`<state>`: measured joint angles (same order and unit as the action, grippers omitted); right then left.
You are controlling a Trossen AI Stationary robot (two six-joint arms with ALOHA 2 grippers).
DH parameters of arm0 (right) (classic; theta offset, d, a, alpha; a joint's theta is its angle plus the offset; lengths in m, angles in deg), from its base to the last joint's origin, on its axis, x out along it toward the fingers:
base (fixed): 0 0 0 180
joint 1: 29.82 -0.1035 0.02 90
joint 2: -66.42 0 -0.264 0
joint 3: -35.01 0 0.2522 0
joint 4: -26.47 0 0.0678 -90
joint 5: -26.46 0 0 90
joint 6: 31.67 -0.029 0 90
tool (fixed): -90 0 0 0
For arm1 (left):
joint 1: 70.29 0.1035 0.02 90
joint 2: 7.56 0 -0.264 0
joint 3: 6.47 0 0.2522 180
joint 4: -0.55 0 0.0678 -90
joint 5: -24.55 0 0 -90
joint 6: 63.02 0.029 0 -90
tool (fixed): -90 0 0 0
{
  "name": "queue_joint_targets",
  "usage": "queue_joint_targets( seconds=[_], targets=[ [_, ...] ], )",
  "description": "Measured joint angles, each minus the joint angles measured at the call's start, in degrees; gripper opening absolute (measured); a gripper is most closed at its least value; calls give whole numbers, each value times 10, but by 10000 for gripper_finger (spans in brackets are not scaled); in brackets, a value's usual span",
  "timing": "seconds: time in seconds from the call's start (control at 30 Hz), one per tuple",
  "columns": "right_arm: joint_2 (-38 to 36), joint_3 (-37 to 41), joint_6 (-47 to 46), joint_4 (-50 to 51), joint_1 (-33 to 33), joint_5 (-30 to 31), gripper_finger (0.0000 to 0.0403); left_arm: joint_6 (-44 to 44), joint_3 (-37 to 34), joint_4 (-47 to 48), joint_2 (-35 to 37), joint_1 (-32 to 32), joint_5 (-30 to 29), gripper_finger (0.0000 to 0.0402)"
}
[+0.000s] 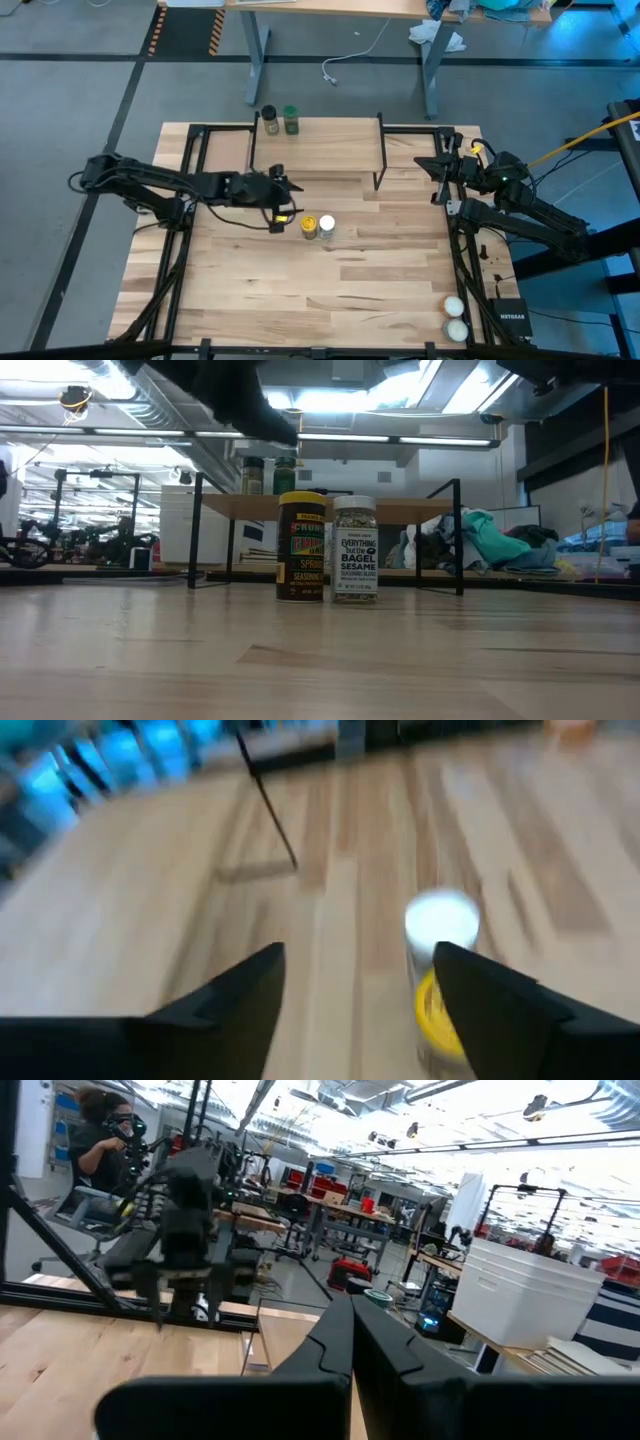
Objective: Shelf spices
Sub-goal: Put the yellow seasoning bottle on the shelf
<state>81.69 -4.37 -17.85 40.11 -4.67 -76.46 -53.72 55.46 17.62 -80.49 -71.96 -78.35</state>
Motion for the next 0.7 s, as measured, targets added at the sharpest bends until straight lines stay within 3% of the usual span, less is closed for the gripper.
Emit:
queue_joint_targets(
  seconds=[0.1,0.17,0.27,0.43,0.7],
  targets=[
    [0,0,0,0,0,5,5,-28,38,77,-37,1,6,280],
    [0,0,0,0,0,5,5,-45,62,115,-57,6,48,290],
    [0,0,0,3,0,5,5,-63,98,151,-87,10,104,298],
    [0,0,0,3,0,5,5,-66,139,209,-127,13,150,302],
    [0,0,0,3,0,5,5,-80,177,263,-179,18,166,303]
  ],
)
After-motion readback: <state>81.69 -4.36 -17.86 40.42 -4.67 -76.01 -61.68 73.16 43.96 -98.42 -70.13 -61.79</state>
